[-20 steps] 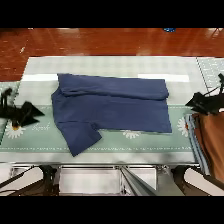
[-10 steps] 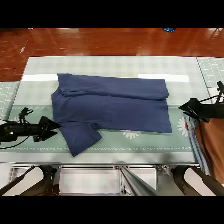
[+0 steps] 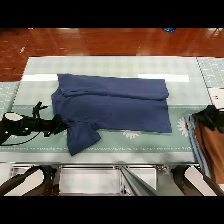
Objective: Fold the shirts.
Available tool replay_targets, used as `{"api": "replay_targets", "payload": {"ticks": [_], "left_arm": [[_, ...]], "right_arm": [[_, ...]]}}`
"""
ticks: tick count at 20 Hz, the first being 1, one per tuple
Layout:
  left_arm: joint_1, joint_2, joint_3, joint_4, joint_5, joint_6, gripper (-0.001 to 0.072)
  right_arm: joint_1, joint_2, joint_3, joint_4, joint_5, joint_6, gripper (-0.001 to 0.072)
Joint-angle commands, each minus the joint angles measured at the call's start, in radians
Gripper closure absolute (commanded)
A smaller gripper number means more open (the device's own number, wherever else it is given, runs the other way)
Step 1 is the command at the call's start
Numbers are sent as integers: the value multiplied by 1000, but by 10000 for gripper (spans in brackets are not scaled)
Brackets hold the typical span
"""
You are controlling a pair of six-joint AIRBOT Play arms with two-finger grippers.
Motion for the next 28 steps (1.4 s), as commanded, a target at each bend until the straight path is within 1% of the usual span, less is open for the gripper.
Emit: {"api": "replay_targets", "payload": {"ticks": [1,5,9,11,14,16,17,18,19,21,23,26,28], "left_arm": [[-13,-5,36,-3,-39,18,687],[-13,-5,54,-3,-58,19,687],[-13,-5,53,-3,-59,19,687],[-13,-5,54,-3,-58,19,687],[-13,-5,53,-3,-59,19,687],[-13,-5,54,-3,-64,20,687],[-12,-5,56,-3,-64,30,687],[-9,-5,62,-2,-64,30,687],[-3,-5,74,-3,-70,30,687],[16,-5,122,-3,-101,31,687],[36,-5,201,-4,-150,45,687],[37,-27,324,-4,-158,44,687],[30,-97,420,-4,-149,23,687]], "right_arm": [[0,5,-121,5,56,-7,298],[134,4,-222,8,8,-6,298],[198,-50,-229,31,-32,-3,298],[220,-116,-229,83,-59,-15,299],[320,-216,-216,205,-166,-45,304],[380,-263,-171,259,-225,-44,308],[403,-279,-140,258,-230,-43,359],[420,-290,-108,257,-222,-49,523],[431,-290,-82,258,-208,-77,696],[436,-290,-23,256,-134,-112,690],[436,-290,35,226,-84,-114,690],[437,-292,126,239,-100,-103,691],[437,-326,201,253,-106,-95,690]]}}
